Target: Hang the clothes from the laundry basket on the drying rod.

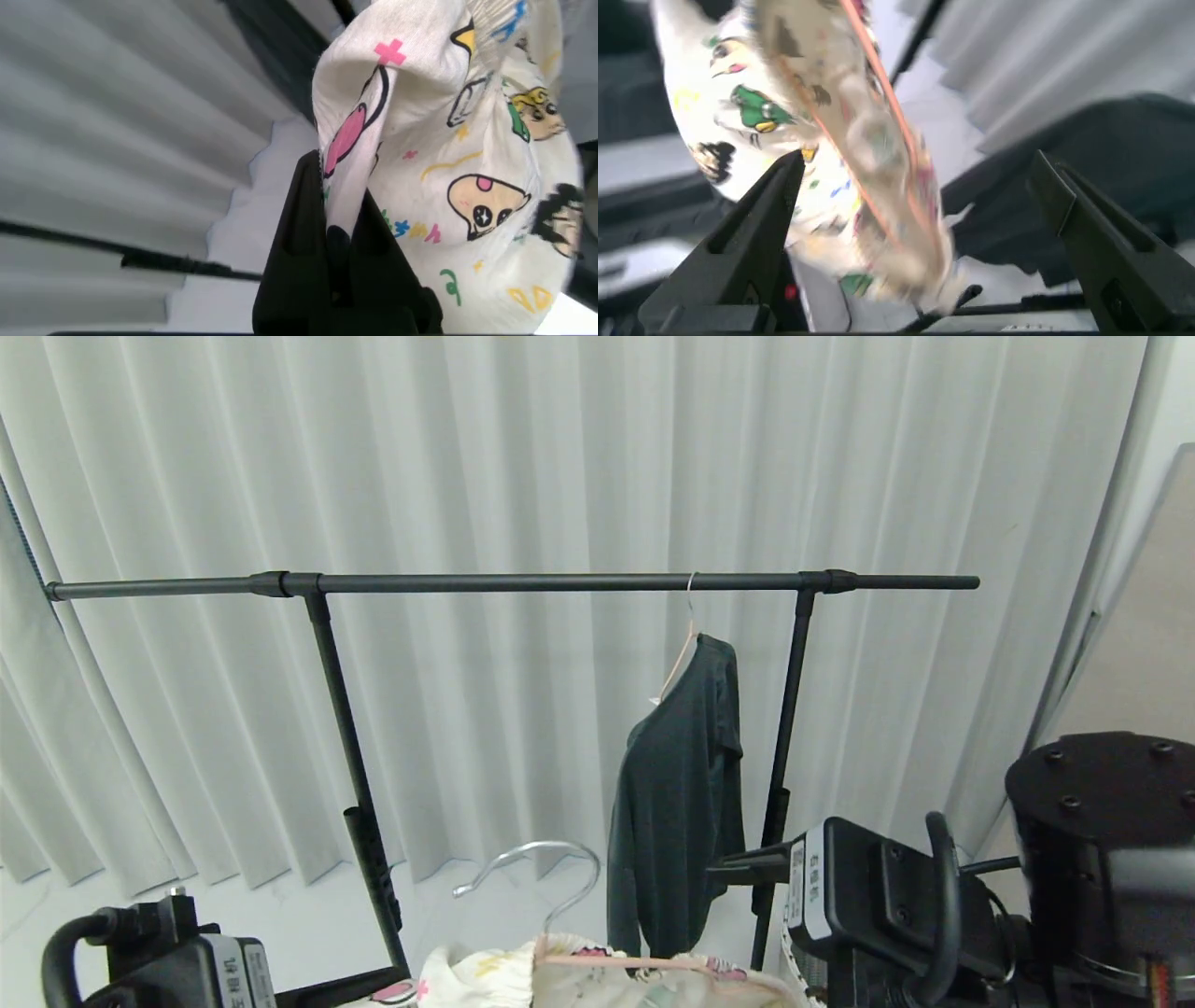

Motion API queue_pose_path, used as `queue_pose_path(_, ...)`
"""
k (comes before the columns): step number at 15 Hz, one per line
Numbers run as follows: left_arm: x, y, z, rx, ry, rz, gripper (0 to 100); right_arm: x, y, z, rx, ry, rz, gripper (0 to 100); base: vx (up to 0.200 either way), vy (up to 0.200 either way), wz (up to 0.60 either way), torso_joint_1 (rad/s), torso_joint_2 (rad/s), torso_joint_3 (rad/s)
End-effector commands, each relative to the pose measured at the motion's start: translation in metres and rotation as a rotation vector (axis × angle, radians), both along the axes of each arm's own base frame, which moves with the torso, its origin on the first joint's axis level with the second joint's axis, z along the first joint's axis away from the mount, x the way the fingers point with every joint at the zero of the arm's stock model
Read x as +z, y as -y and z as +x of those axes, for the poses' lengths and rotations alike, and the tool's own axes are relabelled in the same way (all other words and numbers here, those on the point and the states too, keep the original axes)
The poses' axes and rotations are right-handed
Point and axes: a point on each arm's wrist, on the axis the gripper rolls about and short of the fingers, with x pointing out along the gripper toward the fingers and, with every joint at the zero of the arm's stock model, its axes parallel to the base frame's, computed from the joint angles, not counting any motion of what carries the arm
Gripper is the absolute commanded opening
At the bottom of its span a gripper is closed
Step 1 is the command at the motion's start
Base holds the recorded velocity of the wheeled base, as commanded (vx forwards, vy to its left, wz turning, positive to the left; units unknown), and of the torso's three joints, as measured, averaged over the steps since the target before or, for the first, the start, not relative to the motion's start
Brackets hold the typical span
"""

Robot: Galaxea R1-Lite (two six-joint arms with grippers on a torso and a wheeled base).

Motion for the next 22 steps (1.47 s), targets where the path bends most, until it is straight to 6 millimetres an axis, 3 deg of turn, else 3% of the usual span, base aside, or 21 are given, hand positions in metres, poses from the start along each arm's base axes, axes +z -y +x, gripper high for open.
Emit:
queue_pose_path(1,0.001,0.004,-0.004,-0.051,0.012,-0.008,0,-0.004,-0.005,-0.003,0.043,-0.013,-0.021,100,0.0,0.0,0.0,0.0,0.0,0.0)
queue_pose_path(10,0.007,0.011,-0.008,-0.111,0.04,-0.049,0,-0.015,-0.018,-0.001,0.056,-0.039,-0.075,100,0.0,0.0,0.0,0.0,0.0,0.0)
queue_pose_path(11,0.007,0.011,-0.008,-0.111,0.04,-0.049,0,-0.015,-0.019,-0.001,0.055,-0.038,-0.075,0,0.0,0.0,0.0,0.0,0.0,0.0)
queue_pose_path(20,0.007,0.011,-0.008,-0.111,0.041,-0.051,0,-0.014,-0.018,-0.001,0.052,-0.031,-0.071,0,0.0,0.0,0.0,0.0,0.0,0.0)
queue_pose_path(21,0.006,0.011,-0.008,-0.111,0.037,-0.048,100,-0.011,-0.017,-0.002,0.052,-0.026,-0.062,0,0.0,0.0,0.0,0.0,0.0,0.0)
queue_pose_path(22,0.006,0.011,-0.008,-0.108,0.034,-0.048,100,-0.008,-0.015,-0.002,0.047,-0.02,-0.051,0,0.0,0.0,0.0,0.0,0.0,0.0)
